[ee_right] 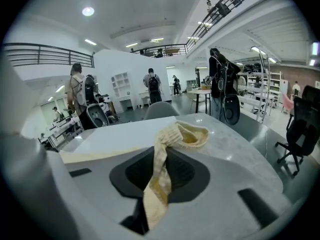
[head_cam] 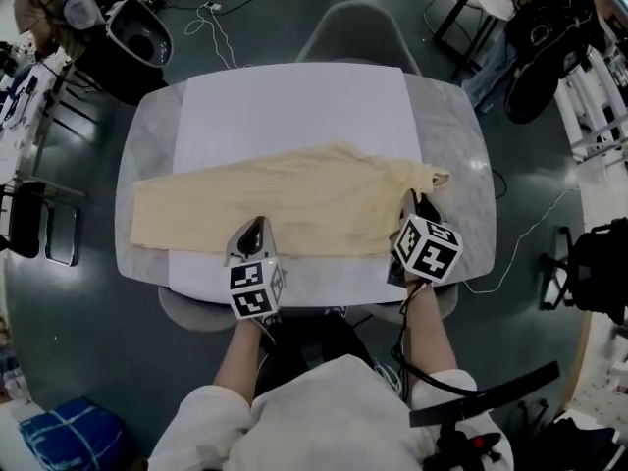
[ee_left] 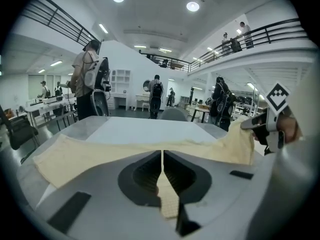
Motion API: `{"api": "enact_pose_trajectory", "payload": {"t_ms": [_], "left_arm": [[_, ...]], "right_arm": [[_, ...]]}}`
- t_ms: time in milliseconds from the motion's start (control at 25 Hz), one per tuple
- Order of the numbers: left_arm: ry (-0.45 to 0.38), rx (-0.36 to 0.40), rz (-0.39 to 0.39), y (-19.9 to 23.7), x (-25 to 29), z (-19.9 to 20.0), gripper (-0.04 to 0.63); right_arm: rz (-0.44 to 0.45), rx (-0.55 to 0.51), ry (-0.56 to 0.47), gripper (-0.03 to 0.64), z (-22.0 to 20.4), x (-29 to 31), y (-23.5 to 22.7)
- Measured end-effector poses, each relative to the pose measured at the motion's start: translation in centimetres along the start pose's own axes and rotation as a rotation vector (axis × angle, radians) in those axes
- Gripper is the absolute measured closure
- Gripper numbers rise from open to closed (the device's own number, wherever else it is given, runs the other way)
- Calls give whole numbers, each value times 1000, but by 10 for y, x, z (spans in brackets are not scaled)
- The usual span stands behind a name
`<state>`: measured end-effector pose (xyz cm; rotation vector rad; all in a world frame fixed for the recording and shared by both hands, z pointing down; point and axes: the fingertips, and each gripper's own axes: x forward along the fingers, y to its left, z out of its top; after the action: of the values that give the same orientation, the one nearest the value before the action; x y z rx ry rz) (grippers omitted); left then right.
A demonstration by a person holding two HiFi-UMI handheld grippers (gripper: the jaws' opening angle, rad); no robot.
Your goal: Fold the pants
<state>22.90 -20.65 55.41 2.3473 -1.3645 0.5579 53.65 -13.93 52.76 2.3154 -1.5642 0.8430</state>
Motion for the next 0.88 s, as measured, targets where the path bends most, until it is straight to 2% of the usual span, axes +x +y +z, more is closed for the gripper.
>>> {"api": "enact_pose_trajectory", "payload": {"t_ms": [400,880], "left_arm": [[-40,-70,121,106,-49,11,577],[-84,-167,307,263,-129,11,577]], "right_arm": [[145,-174,-34,563,26,1,141],[346,-295,-50,563,29,-9,343]]}}
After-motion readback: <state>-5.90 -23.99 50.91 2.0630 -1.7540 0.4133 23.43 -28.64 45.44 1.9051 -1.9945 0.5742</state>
